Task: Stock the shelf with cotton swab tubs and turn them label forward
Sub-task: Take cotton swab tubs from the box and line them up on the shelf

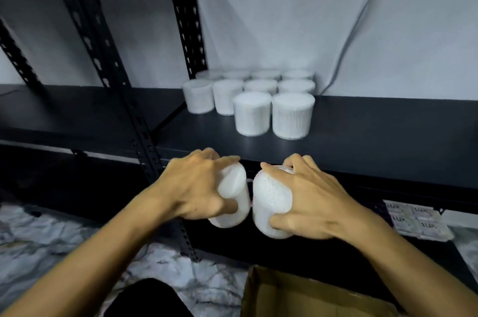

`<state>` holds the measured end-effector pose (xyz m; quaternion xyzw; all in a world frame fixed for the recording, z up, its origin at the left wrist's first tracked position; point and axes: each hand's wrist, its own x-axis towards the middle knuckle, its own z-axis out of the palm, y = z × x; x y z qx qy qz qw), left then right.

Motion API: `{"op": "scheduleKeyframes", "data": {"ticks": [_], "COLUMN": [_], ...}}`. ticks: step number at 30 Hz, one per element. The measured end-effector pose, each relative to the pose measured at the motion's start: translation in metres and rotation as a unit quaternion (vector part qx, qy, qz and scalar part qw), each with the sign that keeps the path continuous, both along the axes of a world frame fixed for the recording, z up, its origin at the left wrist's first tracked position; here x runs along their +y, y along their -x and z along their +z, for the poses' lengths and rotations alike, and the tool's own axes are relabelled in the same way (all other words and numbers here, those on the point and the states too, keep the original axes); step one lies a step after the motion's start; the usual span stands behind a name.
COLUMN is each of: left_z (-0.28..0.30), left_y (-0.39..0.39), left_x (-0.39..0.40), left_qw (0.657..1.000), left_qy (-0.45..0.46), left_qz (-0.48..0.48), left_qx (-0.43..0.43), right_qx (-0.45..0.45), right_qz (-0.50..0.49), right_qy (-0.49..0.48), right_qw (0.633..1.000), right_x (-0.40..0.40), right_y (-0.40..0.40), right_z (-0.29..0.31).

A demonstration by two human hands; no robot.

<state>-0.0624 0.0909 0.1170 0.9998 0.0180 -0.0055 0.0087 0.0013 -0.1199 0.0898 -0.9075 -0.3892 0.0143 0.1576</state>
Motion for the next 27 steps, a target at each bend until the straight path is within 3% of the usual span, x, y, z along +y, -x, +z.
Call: {"op": "scheduleKeyframes", "data": {"ticks": [6, 12, 19, 27], "left_z": [0.053, 0.081, 0.081, 0.078], "left_y": [-0.003, -0.02, -0.05, -0.071], "left_x": [0.042, 0.069, 0.086, 0.104], "left_qw": [0.999, 0.999, 0.997, 0.993], "left_qy": [-0.005, -0.003, -0.017, -0.035], "left_qz": [0.03, 0.051, 0.072, 0.099], "left_qx": [-0.02, -0.009, 0.025, 0.046], "right_qx": [-0.06, -0.052, -0.019, 0.012], "right_qz": [-0.003, -0.015, -0.04, -0.052], "right_qy": [0.011, 0.026, 0.084, 0.032], "right_qw": [0.998, 0.998, 0.996, 0.998], "right_x": [0.043, 0.093, 0.132, 0.151], "right_y": [-0.011, -0.032, -0.056, -0.071], "right_z": [0.061, 0.094, 0.09, 0.082]}}
